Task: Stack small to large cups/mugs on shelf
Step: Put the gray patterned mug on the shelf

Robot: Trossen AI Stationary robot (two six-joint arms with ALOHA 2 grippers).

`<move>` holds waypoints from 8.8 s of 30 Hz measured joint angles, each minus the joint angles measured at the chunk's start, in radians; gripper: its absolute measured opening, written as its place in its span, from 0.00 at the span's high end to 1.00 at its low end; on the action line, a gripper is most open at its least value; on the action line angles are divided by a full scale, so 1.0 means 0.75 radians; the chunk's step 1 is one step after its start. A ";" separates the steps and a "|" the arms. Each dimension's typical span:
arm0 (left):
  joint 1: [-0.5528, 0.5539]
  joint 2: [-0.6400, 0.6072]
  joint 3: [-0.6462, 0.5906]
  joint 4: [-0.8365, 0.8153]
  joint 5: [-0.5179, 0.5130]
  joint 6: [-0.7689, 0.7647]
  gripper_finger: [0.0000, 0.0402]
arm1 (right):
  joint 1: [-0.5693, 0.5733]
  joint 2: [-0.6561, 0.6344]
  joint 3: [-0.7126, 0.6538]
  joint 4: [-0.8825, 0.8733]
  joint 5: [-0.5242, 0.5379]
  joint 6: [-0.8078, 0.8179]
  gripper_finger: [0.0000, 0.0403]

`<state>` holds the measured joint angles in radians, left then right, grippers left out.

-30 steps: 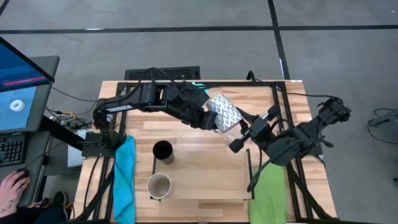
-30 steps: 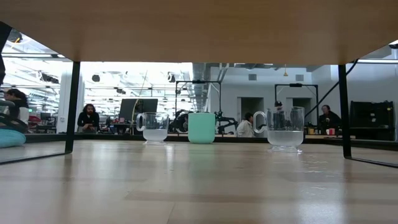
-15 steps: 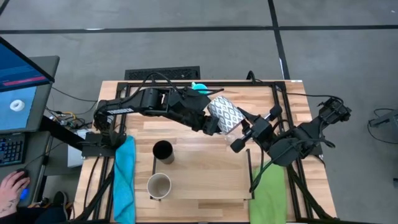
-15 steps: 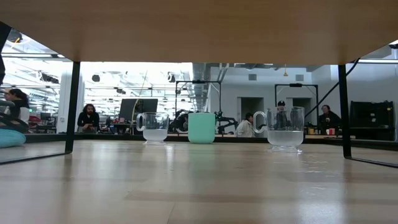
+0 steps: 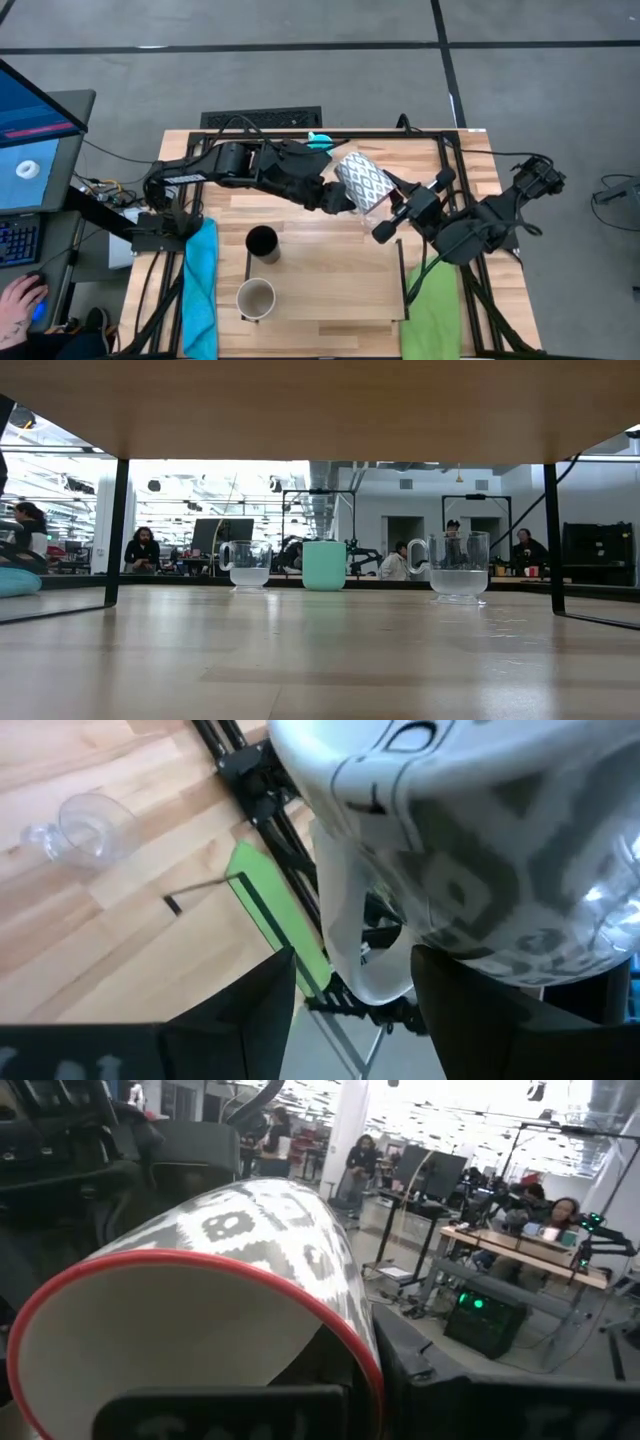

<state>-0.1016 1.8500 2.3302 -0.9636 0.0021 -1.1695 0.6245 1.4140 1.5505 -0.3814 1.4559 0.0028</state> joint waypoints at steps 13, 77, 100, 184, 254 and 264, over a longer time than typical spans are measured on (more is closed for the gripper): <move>-0.026 -0.021 0.002 0.046 -0.026 -0.031 0.52 | -0.020 -0.002 -0.001 -0.054 0.020 0.045 0.93; -0.180 -0.223 0.003 -0.193 -0.114 0.078 0.52 | -0.277 0.231 0.127 -1.300 -1.752 1.032 0.86; -0.181 -0.223 0.003 -0.193 -0.114 0.068 0.52 | -0.300 0.231 0.128 -1.202 -1.777 0.946 0.67; -0.270 0.397 -0.016 -0.237 -0.029 2.123 0.51 | 0.093 -0.178 0.127 -1.237 -1.476 1.183 0.62; -0.416 0.153 -0.017 -0.624 -0.170 1.573 0.98 | 0.084 -0.178 0.127 -1.186 -1.385 1.138 0.62; -0.445 0.025 -0.015 -0.595 -0.154 1.480 0.98 | 0.083 -0.178 0.127 -1.185 -1.385 1.137 0.62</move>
<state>-0.4351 1.8688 2.3188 -1.4099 -0.1134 -0.0591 0.6868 1.2808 1.6459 -1.2701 0.4168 0.8558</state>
